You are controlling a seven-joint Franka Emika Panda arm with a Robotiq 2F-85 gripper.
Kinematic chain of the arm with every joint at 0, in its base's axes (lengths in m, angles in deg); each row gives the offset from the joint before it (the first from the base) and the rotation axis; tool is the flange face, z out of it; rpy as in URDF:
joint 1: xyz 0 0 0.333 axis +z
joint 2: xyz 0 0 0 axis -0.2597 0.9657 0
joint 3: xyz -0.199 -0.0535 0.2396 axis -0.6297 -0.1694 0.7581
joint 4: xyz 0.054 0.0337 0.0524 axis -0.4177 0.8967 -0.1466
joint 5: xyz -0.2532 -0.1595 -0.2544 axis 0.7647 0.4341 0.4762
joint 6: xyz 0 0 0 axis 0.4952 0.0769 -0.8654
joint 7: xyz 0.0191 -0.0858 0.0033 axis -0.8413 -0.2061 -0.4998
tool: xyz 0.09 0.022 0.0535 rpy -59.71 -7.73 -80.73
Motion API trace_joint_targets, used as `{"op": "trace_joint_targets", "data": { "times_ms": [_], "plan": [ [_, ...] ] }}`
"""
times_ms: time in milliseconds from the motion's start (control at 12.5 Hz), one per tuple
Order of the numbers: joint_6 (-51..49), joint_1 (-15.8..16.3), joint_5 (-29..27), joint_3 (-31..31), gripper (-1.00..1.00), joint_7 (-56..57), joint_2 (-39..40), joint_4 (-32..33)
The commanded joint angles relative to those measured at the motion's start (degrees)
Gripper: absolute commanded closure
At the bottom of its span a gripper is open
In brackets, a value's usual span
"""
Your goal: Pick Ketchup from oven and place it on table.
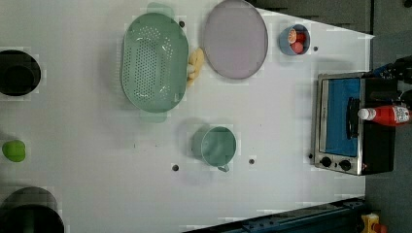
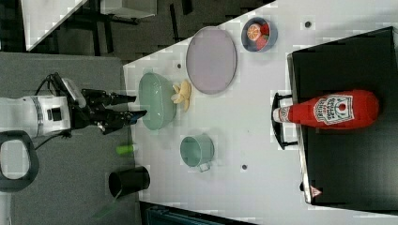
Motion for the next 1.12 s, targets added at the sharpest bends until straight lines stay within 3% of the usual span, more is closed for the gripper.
{"op": "trace_joint_targets", "data": {
  "times_ms": [80, 240, 640, 1120],
  "plan": [
    [-10.5, -2.1, 2.0, -0.9, -0.59, -0.7, -21.0, 9.1],
    [-10.5, -2.2, 2.0, -1.0, -0.99, -0.7, -21.0, 9.1],
    [-9.1, -3.1, 2.1, -5.7, -1.00, -0.7, -19.7, 9.1],
    [-0.8, -4.6, 2.1, -17.5, -1.00, -0.5, -11.7, 8.8]
  ]
}}
